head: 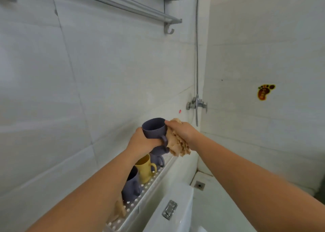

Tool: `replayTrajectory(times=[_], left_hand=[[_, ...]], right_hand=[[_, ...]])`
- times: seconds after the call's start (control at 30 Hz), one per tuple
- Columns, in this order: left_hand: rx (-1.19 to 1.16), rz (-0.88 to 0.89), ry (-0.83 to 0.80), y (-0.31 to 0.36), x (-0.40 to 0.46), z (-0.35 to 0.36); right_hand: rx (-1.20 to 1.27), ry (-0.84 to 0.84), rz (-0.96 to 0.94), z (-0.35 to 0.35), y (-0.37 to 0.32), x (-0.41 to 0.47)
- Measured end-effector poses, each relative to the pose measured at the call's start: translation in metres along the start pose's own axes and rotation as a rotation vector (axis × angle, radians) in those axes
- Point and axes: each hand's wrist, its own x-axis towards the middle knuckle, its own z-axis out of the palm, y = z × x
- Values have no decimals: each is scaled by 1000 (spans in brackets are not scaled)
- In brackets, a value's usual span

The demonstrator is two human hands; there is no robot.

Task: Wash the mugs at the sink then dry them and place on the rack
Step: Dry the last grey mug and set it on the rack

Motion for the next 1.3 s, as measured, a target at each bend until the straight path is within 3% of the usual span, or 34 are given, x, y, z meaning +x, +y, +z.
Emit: replayTrajectory(times=[0.07,0.33,0.47,0.73,1.13,1.23,1.3], left_hand=[[45,-10,-60,-6,31,15],[153,-150,-31,-53,155,77],[348,-217,-34,-79,182,94],[622,-345,-39,-91,187,111],[1110,-297,-69,-73,175,116],[1045,-236,-26,-64,168,108],[786,-231,42,-57,164,96]], right_hand=[[-13,9,7,-17,9,34],[-37,-31,62,-51,52,173],[-81,-67,101,-48,81,213],[-163,-149,146,-39,116,245],[-216,-204,155,-43,119,237],[-208,-76,61,-50,95,231],[-159,-39,-15,-51,70,220]])
